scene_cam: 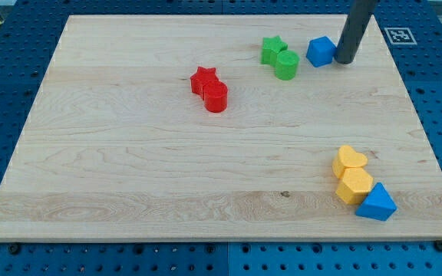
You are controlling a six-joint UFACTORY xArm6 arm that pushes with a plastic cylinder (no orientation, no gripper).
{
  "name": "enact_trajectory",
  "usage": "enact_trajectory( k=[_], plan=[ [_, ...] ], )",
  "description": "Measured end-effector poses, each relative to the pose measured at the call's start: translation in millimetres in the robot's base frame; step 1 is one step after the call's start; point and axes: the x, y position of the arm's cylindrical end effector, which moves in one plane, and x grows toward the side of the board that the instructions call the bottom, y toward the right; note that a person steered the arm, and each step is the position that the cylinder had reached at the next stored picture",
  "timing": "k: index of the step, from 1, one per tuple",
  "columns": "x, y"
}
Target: Push blue cube above green circle
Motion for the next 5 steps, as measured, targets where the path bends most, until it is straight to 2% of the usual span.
enact_trajectory(
  k=[3, 5],
  plan=[
    [-9, -50],
    [-14, -47]
  ],
)
